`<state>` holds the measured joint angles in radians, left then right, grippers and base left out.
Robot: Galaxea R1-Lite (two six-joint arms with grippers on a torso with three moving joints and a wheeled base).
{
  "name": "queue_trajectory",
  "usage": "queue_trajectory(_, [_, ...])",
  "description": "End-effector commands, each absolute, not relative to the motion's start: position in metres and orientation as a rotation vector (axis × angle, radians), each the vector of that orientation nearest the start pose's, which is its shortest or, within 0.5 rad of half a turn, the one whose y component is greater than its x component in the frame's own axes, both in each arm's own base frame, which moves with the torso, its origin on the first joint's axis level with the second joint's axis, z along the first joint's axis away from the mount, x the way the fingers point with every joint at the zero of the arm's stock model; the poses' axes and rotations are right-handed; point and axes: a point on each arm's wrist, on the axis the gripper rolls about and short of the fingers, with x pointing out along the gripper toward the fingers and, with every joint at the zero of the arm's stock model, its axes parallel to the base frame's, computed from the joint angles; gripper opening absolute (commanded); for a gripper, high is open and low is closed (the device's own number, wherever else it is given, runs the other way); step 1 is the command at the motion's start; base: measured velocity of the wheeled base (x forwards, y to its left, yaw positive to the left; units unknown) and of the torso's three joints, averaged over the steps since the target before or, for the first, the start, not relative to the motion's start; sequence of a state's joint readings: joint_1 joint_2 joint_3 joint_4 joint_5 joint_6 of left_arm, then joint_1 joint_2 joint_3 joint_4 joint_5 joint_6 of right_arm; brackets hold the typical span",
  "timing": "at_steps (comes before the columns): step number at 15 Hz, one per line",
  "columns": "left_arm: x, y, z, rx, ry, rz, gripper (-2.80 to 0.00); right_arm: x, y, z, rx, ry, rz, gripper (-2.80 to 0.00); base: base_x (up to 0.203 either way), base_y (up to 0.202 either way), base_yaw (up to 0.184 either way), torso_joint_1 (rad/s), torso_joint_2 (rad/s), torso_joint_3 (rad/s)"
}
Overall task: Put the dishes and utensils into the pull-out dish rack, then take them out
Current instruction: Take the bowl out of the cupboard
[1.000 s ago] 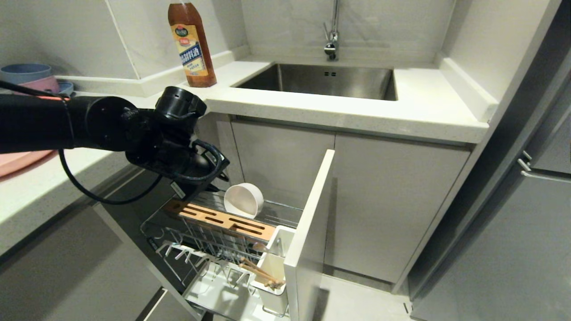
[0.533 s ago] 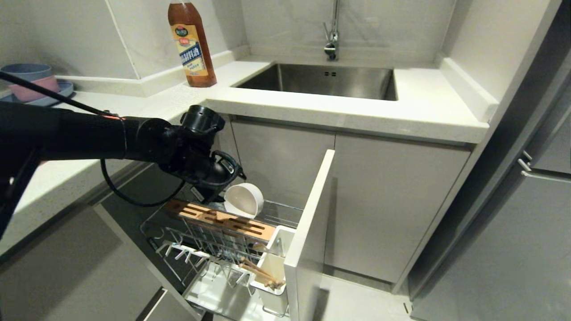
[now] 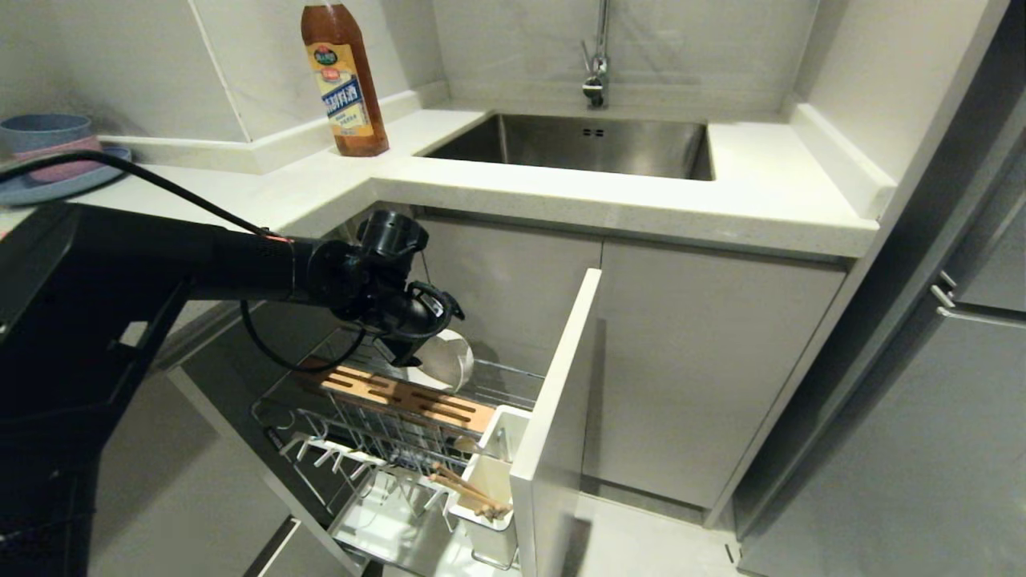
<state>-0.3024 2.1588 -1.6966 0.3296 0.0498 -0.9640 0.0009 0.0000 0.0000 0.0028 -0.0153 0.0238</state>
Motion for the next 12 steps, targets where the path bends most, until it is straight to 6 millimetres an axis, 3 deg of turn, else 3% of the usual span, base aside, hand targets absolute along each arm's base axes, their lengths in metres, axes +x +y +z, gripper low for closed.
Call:
queue_trajectory(1, [0.417, -0.128, 0.156, -0.768, 0.834, 0.171, 0.0, -0.023, 0.0, 0.075, 0.024, 0.005, -0.014, -2.8, 0.0, 0.0, 0.0, 0.0, 0.0, 0.0])
queue_trajectory(9, [0.429, -0.127, 0.149, -0.751, 0.814, 0.163, 0.0, -0.023, 0.0, 0.075, 0.025, 0.004, -0.014, -2.8, 0.0, 0.0, 0.0, 0.0, 0.0, 0.0])
queue_trajectory(10, [0.429, -0.126, 0.149, -0.752, 0.813, 0.165, -0.74, -0.023, 0.0, 0.075, 0.025, 0.005, -0.014, -2.8, 0.0, 0.0, 0.0, 0.0, 0.0, 0.0])
queue_trajectory(11, [0.429, -0.126, 0.148, -0.752, 0.813, 0.165, -2.8, -0.023, 0.0, 0.075, 0.023, 0.005, -0.014, -2.8, 0.0, 0.0, 0.0, 0.0, 0.0, 0.0])
queue_trajectory(12, [0.43, -0.126, 0.149, -0.754, 0.808, 0.162, -2.8, -0.023, 0.0, 0.075, 0.024, 0.004, -0.014, -2.8, 0.0, 0.0, 0.0, 0.0, 0.0, 0.0])
